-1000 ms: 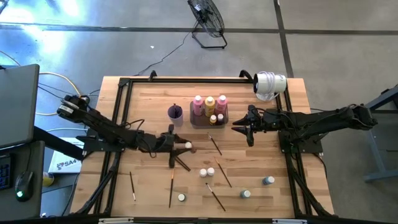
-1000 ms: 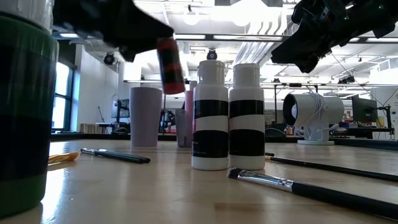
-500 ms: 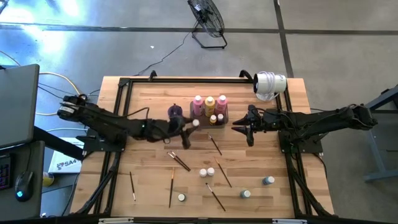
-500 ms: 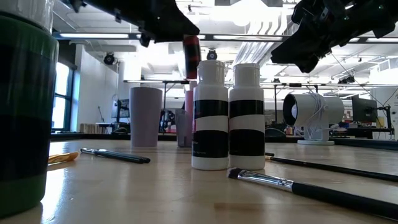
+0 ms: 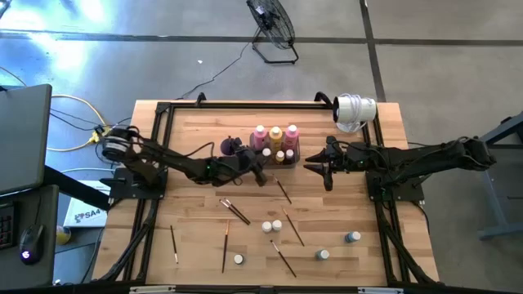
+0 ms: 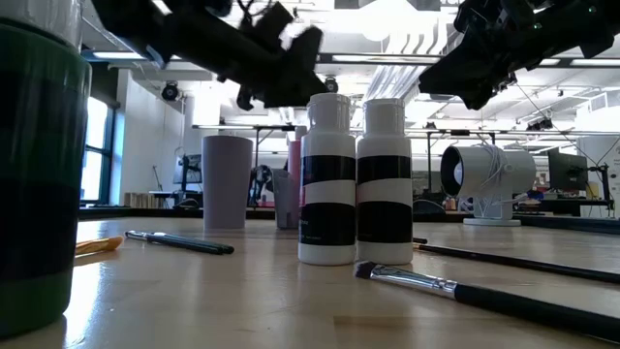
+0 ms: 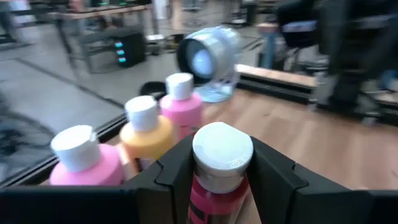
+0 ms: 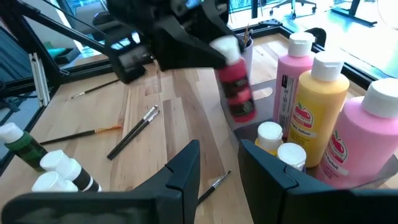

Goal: Pick & Place Paint Supplies
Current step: Put the small red paint bottle into the gray bin

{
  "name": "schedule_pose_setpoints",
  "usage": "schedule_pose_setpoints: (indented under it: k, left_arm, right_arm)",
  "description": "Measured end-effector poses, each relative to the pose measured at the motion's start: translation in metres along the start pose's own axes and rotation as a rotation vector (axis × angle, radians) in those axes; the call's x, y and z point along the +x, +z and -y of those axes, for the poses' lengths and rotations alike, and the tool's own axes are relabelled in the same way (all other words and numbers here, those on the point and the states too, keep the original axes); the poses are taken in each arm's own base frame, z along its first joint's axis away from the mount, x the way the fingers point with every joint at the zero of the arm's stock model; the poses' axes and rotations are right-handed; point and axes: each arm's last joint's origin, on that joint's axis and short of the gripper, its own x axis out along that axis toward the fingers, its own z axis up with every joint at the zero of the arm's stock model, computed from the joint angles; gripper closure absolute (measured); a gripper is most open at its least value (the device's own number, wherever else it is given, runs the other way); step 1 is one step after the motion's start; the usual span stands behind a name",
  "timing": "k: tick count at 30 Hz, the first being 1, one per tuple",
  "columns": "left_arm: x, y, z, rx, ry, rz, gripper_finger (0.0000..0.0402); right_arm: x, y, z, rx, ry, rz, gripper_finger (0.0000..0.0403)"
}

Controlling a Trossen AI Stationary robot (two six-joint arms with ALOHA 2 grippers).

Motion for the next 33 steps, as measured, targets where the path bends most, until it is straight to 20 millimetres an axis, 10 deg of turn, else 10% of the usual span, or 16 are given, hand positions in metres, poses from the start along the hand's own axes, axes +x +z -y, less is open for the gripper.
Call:
schedule_pose_setpoints:
  k: [33]
  left_arm:
    - [0.047, -0.040, 0.008, -0.055, 0.137, -0.170, 0.0272]
  right_arm:
    - [0.000, 0.001, 0.000, -0.014, 0.009, 0.006, 0.0302]
